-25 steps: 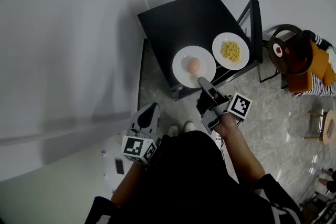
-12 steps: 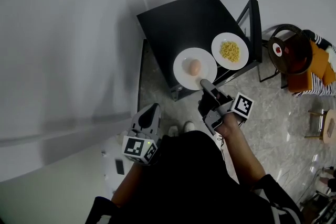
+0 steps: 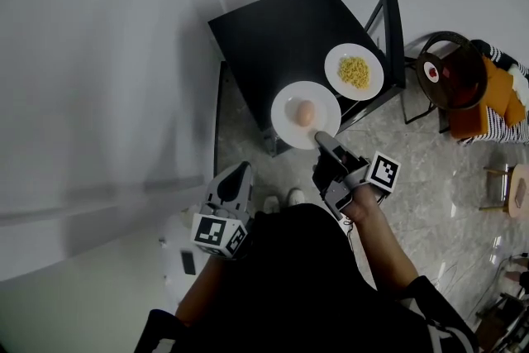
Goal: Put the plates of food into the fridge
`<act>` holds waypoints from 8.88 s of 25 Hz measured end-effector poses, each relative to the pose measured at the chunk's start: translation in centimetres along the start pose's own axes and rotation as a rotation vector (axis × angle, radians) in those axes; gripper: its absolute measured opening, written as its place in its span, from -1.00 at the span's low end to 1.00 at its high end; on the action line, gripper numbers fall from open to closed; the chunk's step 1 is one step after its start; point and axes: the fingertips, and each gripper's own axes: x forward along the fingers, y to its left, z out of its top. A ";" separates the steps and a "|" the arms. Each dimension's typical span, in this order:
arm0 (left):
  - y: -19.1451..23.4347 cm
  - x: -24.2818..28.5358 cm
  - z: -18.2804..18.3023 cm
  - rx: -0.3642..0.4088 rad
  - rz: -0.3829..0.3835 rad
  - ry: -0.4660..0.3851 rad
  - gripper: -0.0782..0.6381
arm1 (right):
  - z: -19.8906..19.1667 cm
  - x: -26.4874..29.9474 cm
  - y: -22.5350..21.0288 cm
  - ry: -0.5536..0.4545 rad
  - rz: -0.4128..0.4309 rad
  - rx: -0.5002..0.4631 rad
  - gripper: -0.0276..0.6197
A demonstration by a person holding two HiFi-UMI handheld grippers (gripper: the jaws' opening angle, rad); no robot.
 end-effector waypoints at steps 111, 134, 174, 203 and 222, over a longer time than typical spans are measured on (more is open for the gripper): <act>1.4 -1.2 -1.5 -0.003 0.114 0.039 -0.72 | 4.8 10.2 -17.5 0.014 -0.228 -0.064 -0.33; -2.4 0.1 -1.1 0.027 -0.032 0.023 -0.72 | -0.4 -3.6 -3.7 0.072 -0.131 -0.908 -0.68; -3.6 1.8 -0.5 0.042 -0.058 0.008 -0.72 | 5.5 -7.7 2.3 -0.138 -0.024 -0.703 -0.73; -2.5 3.1 -0.4 0.036 0.002 0.042 -0.72 | 15.6 -1.5 0.7 -0.255 0.058 -0.111 -0.62; -2.8 2.9 -1.0 0.022 -0.032 0.039 -0.72 | 12.7 -5.3 1.4 -0.181 0.052 -0.086 -0.77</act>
